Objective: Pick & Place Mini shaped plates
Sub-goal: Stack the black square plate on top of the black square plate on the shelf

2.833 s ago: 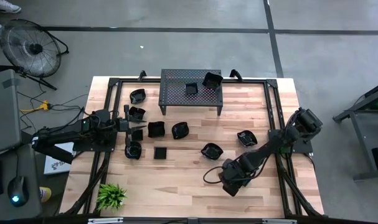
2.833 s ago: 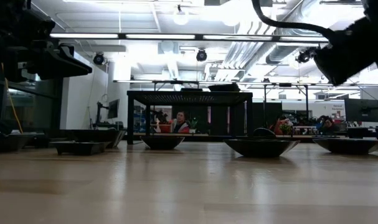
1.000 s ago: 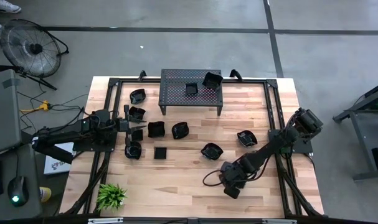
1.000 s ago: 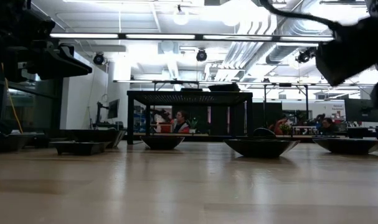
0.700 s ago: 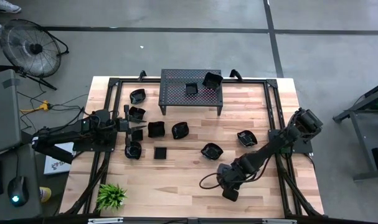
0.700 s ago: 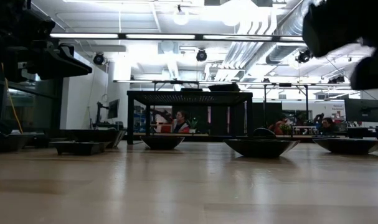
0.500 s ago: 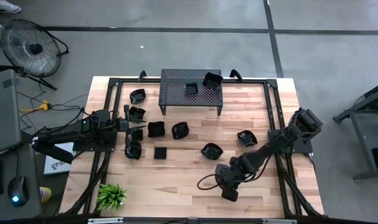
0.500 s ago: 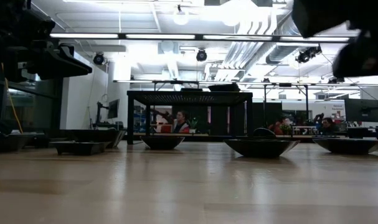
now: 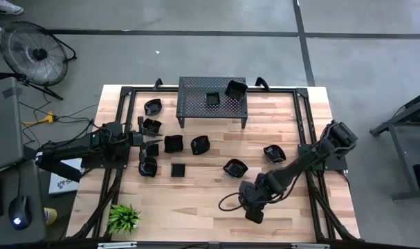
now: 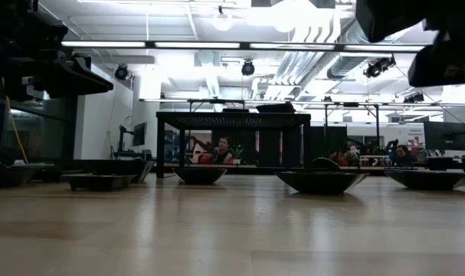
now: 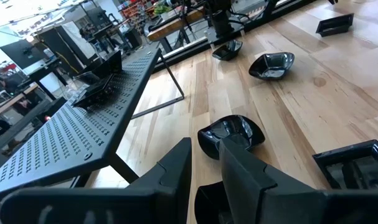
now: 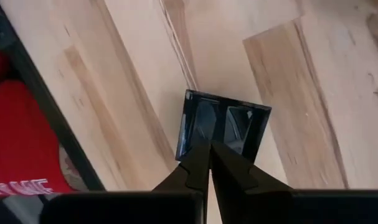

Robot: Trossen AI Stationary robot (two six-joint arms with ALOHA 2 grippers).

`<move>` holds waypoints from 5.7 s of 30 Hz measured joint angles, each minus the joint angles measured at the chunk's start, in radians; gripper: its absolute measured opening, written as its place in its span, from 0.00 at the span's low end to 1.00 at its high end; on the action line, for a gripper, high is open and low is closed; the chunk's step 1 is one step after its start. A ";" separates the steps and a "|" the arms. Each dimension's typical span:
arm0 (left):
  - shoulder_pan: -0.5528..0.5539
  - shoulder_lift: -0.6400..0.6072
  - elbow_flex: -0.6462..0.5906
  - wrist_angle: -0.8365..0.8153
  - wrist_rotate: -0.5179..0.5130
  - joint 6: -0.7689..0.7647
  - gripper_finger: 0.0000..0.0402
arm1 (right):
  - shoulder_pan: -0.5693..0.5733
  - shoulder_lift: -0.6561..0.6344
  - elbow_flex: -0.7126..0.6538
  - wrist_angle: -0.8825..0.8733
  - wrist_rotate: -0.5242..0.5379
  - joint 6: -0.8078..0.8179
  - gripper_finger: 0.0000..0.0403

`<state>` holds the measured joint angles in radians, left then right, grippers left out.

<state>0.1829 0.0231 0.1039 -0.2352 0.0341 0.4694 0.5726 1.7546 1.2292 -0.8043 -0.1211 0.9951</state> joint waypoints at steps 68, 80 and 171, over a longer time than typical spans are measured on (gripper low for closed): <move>0.000 0.000 0.000 0.000 0.000 0.000 0.20 | 0.117 0.152 0.061 -0.005 0.128 -0.027 0.35; 0.000 0.000 0.000 0.000 0.000 0.000 0.20 | 0.110 0.179 0.061 0.030 0.106 -0.025 0.35; 0.000 0.000 0.000 0.000 0.000 0.000 0.20 | -0.503 0.200 0.642 -0.308 0.848 -1.385 0.00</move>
<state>0.1826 0.0234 0.1036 -0.2352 0.0338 0.4698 0.0700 1.9549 1.8713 -1.1124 0.7273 -0.3903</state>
